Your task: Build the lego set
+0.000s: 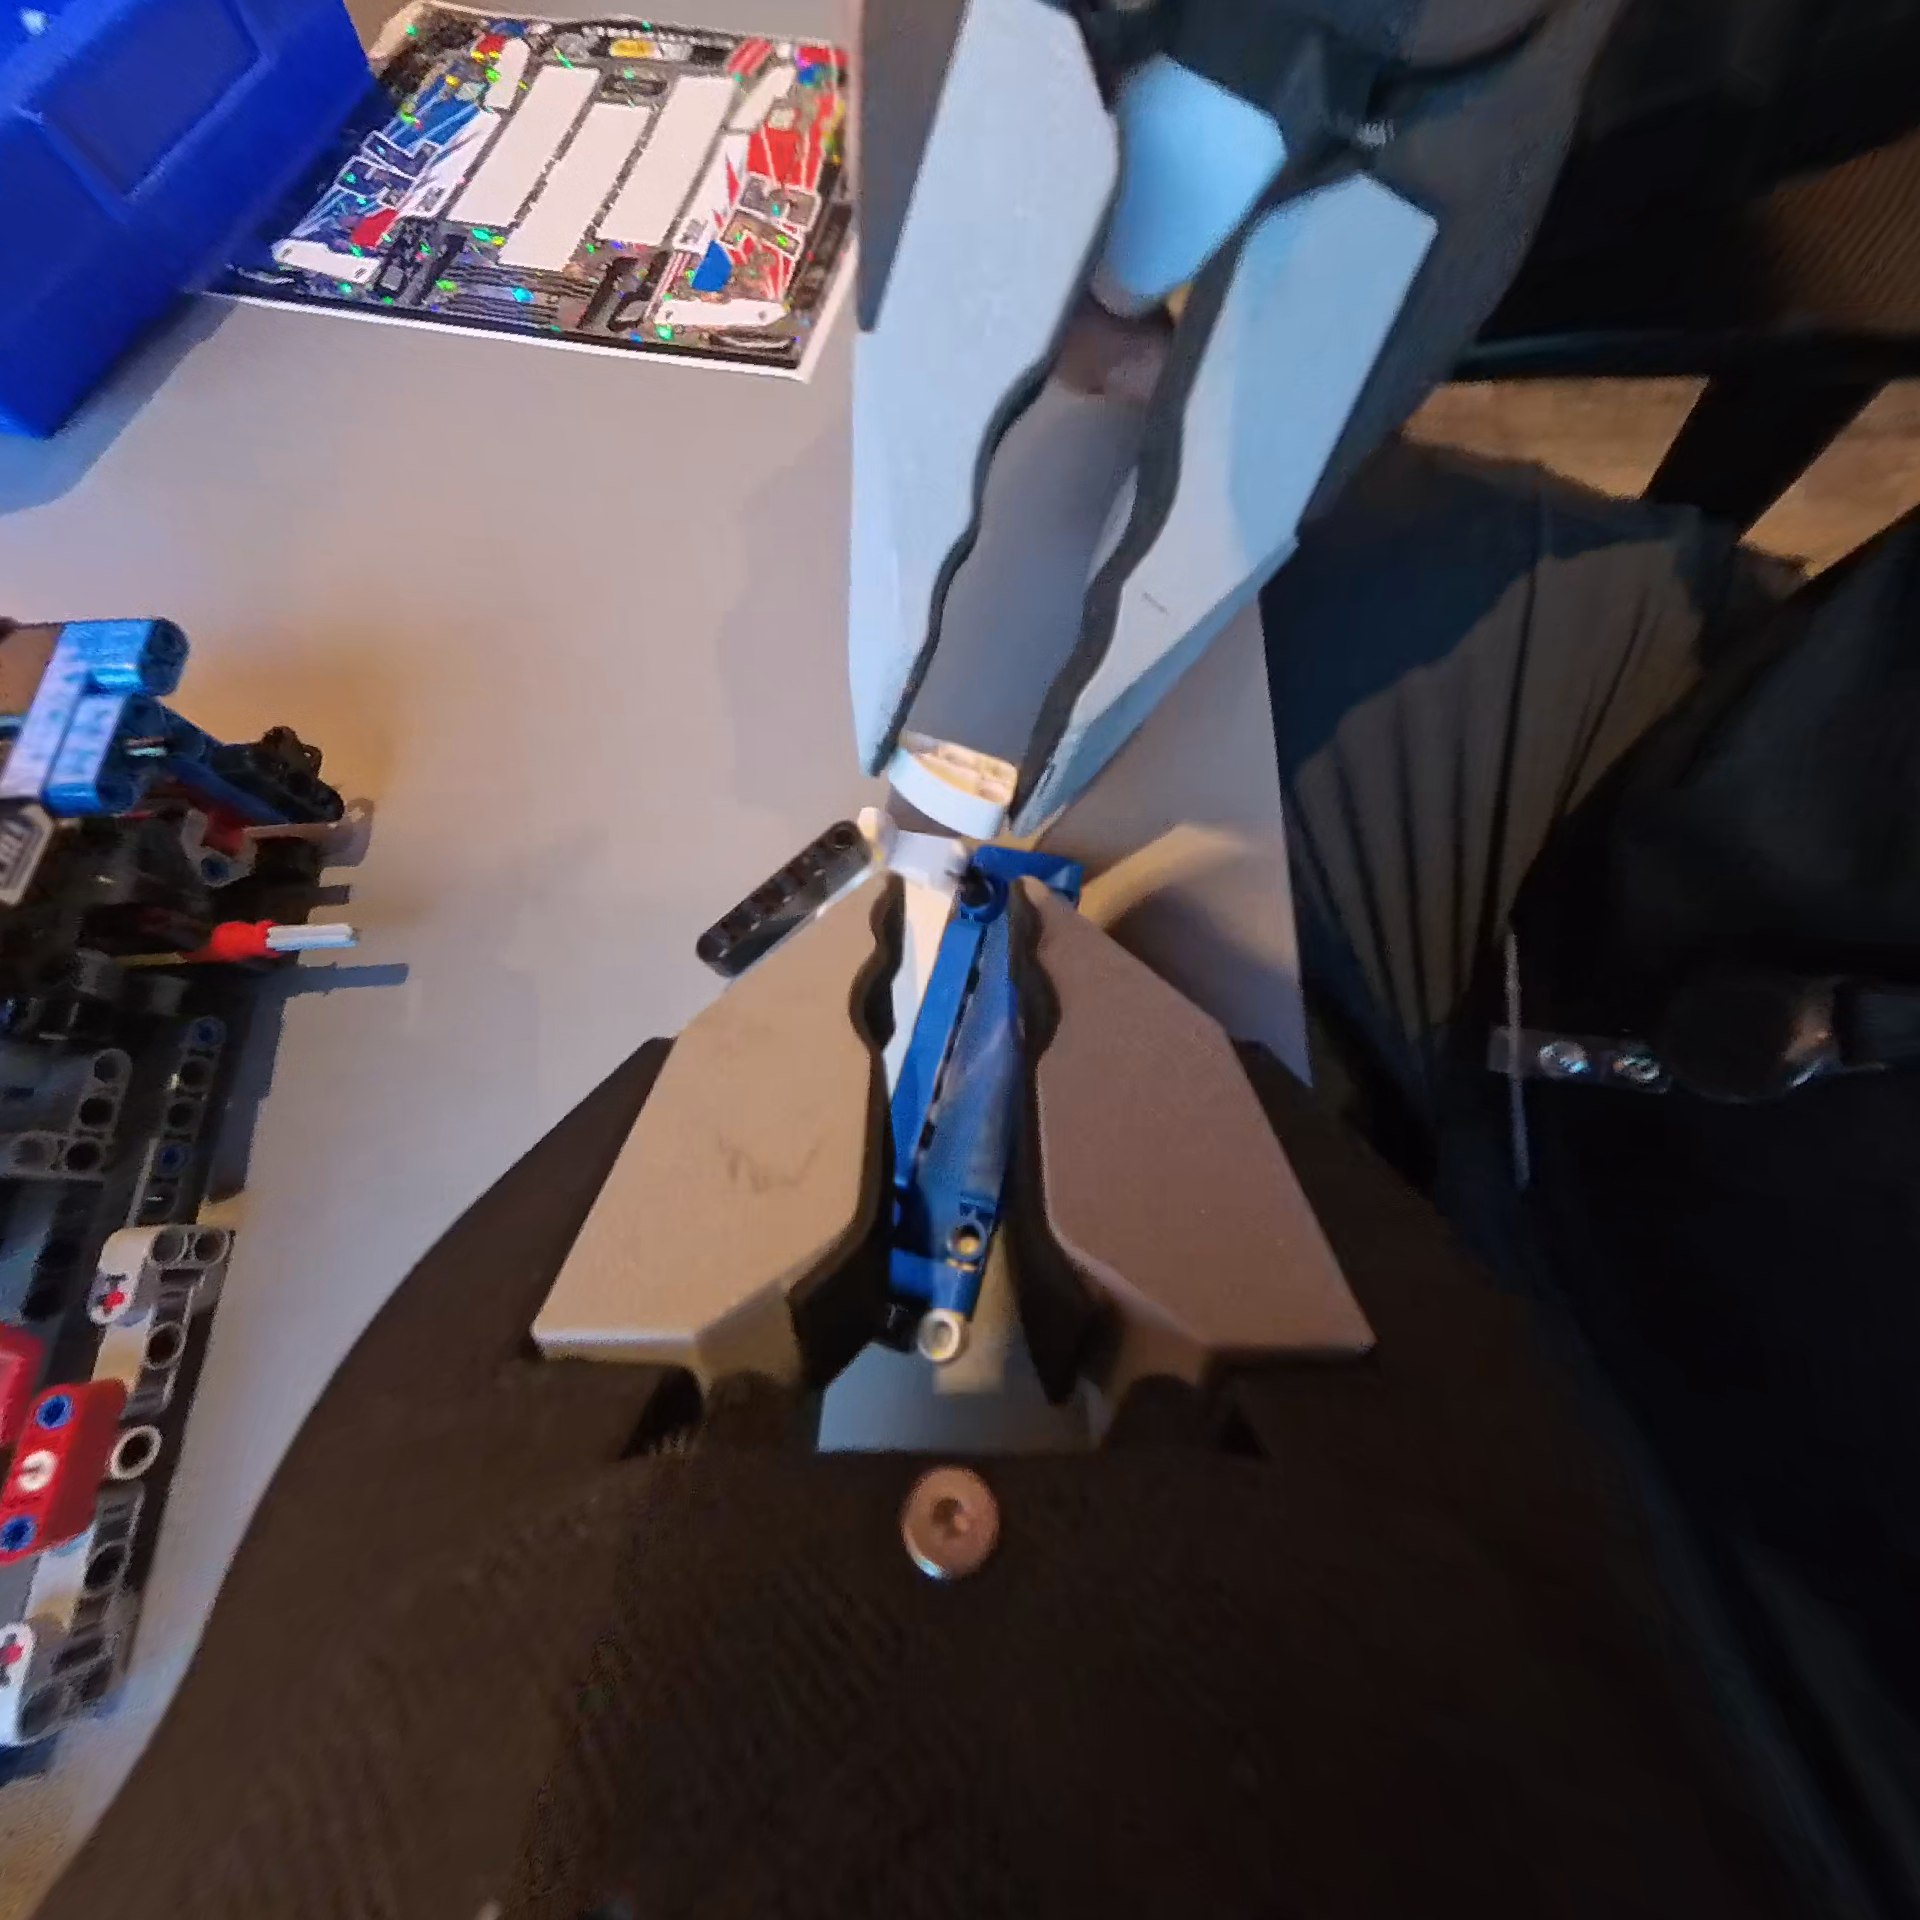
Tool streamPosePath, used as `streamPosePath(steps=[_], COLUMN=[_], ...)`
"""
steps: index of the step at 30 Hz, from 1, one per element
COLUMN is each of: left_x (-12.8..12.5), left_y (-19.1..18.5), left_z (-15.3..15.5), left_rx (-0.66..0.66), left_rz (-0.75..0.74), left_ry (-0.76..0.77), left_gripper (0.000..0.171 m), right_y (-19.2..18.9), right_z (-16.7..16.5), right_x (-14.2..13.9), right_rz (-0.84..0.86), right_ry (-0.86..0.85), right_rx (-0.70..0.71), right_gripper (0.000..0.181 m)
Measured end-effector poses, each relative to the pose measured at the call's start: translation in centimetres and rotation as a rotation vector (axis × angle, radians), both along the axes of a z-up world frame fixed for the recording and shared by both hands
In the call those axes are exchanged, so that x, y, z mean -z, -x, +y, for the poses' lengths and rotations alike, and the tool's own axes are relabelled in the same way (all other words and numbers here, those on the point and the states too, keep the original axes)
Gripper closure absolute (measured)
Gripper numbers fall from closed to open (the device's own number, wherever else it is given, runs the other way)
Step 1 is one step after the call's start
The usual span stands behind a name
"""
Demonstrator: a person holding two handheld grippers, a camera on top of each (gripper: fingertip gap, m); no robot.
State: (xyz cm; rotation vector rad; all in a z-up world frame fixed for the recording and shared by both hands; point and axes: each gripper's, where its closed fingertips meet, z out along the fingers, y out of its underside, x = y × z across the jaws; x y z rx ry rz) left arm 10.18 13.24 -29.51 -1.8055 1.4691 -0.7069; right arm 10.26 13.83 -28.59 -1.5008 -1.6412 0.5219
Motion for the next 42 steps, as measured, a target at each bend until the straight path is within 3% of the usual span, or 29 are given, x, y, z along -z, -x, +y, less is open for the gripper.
streamPosePath(steps=[6, 12, 14, 23, 32, 34, 36, 38, 42], left_x=[-2.0, -4.2, -4.1, -3.2, -2.7, -2.5, -2.4, -2.5, -1.0], left_y=[0.0, -0.5, -0.6, 0.3, -0.7, -0.8, -1.0, -1.2, -1.1], left_z=[-0.2, -0.3, -0.5, 1.5, 0.5, 0.5, 0.6, 0.6, 0.9], left_rx=[-0.055, -0.053, -0.053, -0.184, -0.132, -0.129, -0.133, -0.128, -0.173], left_rz=[-0.114, -0.313, -0.315, -0.291, -0.305, -0.295, -0.291, -0.300, -0.223], left_ry=[0.251, 0.581, 0.646, 0.658, 0.780, 0.782, 0.785, 0.795, 0.747], left_gripper=[0.165, 0.162, 0.163, 0.160, 0.160, 0.167, 0.170, 0.171, 0.171], right_y=[0.5, 0.7, 0.7, 0.6, 0.8, 0.6, 0.4, 0.2, -0.3], right_z=[0.1, 0.1, 0.3, 0.5, -0.1, 0.0, 0.0, 0.1, 0.7], right_x=[-0.8, -1.5, -1.6, -1.6, -2.1, -1.8, -1.7, -1.6, 0.7], right_rz=[-0.018, -0.029, -0.026, 0.002, 0.070, 0.059, 0.063, 0.068, 0.001], right_ry=[-0.114, -0.188, -0.193, -0.189, -0.212, -0.213, -0.207, -0.221, -0.157], right_rx=[0.004, 0.008, 0.023, 0.040, 0.005, 0.009, 0.007, 0.013, 0.027], right_gripper=[0.160, 0.160, 0.160, 0.160, 0.161, 0.161, 0.178, 0.178, 0.180])
